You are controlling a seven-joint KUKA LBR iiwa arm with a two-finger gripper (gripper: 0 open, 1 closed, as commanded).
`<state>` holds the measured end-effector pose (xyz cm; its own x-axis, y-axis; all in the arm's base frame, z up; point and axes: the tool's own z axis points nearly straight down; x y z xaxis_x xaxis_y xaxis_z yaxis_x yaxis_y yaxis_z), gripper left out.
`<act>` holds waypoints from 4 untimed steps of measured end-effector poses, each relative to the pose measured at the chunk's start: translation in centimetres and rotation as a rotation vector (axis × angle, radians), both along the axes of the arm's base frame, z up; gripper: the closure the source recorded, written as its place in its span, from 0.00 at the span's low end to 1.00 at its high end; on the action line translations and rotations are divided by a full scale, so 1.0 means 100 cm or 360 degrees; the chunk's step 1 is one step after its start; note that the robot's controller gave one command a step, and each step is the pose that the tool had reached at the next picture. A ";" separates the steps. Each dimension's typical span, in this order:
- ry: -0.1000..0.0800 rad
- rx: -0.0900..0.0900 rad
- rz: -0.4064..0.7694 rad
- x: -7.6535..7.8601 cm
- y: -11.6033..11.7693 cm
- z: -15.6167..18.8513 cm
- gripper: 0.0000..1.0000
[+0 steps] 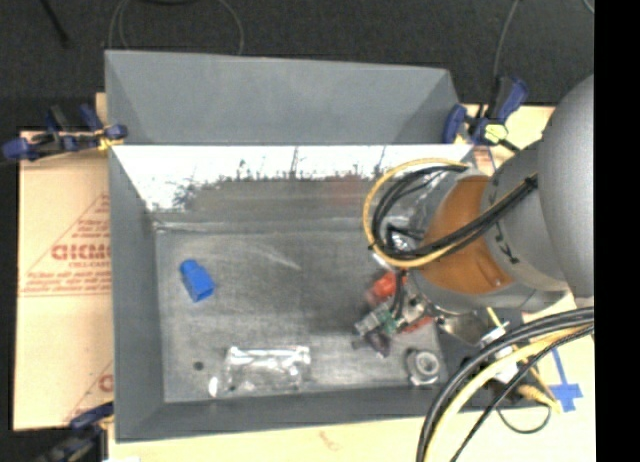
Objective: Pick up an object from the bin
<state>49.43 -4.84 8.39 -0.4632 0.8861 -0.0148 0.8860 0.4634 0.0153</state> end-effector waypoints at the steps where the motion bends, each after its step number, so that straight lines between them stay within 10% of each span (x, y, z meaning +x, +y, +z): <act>1: 0.0025 0.0007 0.0011 0.002 -0.001 0.013 1.00; 4: 0.0026 0.0007 0.0051 0.004 -0.004 0.072 1.00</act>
Offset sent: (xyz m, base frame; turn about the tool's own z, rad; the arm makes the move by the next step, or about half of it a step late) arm 0.0002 0.0002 0.0115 -0.0001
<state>49.81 -5.22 15.58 -0.4912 0.8710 -0.0030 0.8710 0.4912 0.0029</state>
